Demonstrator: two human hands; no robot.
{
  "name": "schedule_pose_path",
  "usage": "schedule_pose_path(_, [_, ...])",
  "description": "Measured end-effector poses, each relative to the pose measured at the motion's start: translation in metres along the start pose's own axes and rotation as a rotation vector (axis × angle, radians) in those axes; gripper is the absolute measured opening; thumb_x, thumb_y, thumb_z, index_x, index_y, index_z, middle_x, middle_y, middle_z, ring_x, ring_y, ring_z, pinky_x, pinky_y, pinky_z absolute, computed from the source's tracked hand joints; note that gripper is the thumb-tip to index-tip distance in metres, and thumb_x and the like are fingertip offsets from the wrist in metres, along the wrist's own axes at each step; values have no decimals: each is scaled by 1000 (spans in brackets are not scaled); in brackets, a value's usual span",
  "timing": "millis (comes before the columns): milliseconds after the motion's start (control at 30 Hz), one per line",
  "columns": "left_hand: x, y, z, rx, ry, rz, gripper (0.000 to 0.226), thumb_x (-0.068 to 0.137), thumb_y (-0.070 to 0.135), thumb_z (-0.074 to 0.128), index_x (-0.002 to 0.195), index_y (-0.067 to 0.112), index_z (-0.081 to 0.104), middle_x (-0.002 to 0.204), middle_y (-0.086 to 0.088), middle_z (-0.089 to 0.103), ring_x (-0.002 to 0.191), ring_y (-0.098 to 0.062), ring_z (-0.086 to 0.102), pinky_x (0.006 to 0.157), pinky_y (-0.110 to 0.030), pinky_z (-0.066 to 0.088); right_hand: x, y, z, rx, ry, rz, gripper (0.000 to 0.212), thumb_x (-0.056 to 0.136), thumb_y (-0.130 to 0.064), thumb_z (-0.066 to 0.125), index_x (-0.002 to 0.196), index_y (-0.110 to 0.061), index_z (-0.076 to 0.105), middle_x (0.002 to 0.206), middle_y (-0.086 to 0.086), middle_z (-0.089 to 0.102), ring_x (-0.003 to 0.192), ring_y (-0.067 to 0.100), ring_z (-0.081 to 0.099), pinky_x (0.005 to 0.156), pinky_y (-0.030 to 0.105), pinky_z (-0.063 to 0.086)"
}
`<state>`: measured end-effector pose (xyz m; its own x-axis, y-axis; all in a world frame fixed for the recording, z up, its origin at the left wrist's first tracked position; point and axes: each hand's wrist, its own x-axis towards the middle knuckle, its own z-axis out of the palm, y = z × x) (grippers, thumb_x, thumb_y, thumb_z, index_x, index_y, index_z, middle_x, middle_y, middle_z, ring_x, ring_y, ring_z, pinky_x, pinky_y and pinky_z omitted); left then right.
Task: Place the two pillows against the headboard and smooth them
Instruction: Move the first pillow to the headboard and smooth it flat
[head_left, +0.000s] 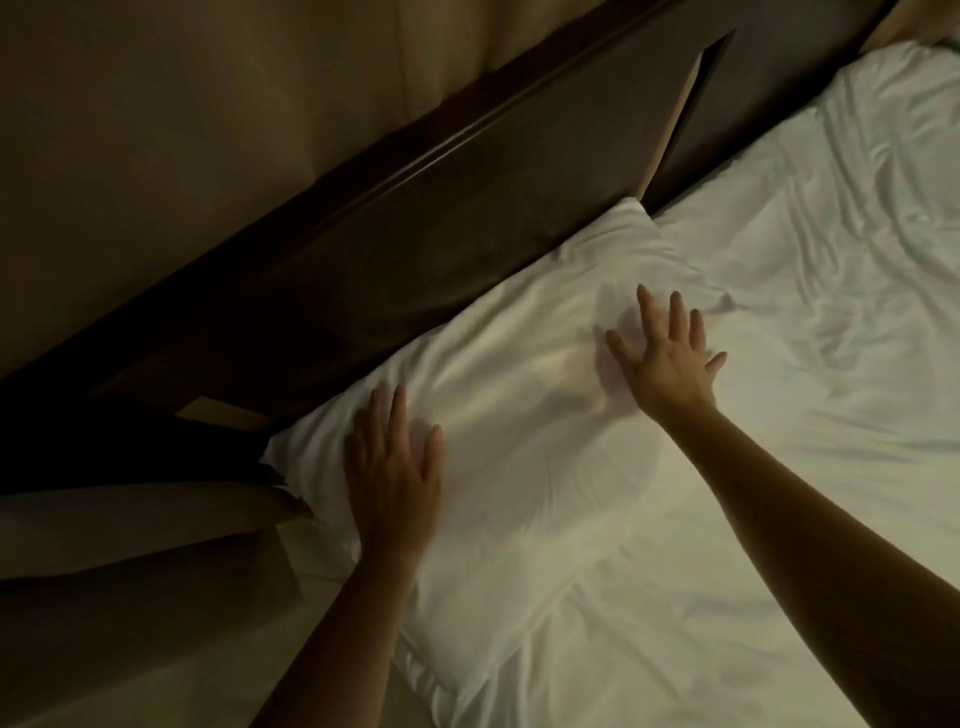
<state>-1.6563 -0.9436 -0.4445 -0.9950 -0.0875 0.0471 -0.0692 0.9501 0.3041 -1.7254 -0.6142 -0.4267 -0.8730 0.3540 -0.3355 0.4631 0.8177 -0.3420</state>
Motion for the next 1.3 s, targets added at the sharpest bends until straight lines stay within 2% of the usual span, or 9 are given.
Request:
schedule_pose_path(133, [-1,-27,31,25,-112,-54,72,107,61,28,161,15,35,165,-9,39,153,-27,35,123,-46,29,10,27,30,-22,-108,35,73,95,-76,20,160,-49,3,173,-9,3,159,22,1,119,70,2])
schedule_pose_path(267, [1,-35,37,62,-111,-24,68,107,58,34,159,14,39,163,-10,43,150,-28,40,120,-46,33,18,28,35,-52,-155,37,71,96,-74,19,160,-50,2,173,-10,1,159,20,0,121,66,1])
schedule_pose_path(367, [7,-23,27,82,-65,-34,63,108,52,37,158,14,40,162,-11,44,149,-31,40,118,-49,34,24,14,20,-81,-63,21,71,98,-71,19,162,-44,5,174,-5,3,159,26,3,122,65,5])
schedule_pose_path(533, [37,21,22,52,19,129,62,109,48,41,161,15,38,167,-12,35,154,-32,33,121,-49,30,46,-33,8,-158,132,-245,65,103,-67,11,163,-43,0,173,0,-1,159,28,-3,126,54,-2])
schedule_pose_path(667, [51,41,45,64,-65,274,62,109,52,35,164,24,30,171,-6,29,158,-26,25,125,-46,24,71,-53,26,-222,9,-382,62,103,-66,10,162,-47,1,173,-4,0,159,22,-3,126,52,-3])
schedule_pose_path(867, [42,-16,63,208,-54,141,59,110,52,31,164,28,30,170,-3,32,157,-23,29,124,-47,24,115,7,17,-244,12,-52,64,97,-72,8,159,-54,6,173,-9,5,159,24,3,124,55,-1])
schedule_pose_path(1033, [15,-53,39,218,8,-71,59,110,47,32,162,19,37,165,-9,39,154,-27,36,124,-47,24,114,52,-19,-140,11,239,75,96,-70,9,163,-37,10,173,4,6,159,32,3,123,62,3])
schedule_pose_path(1133, [16,-30,30,89,30,-196,63,109,47,33,159,10,41,163,-14,41,153,-33,34,122,-53,28,86,20,-20,-149,137,-13,70,102,-65,14,164,-33,12,173,7,9,158,32,7,124,59,7])
schedule_pose_path(1300, [27,66,33,15,73,201,59,109,45,39,160,14,39,167,-9,37,156,-27,32,123,-48,27,9,-68,41,-185,39,-549,61,106,-57,19,164,-38,11,173,2,11,159,29,7,126,55,8])
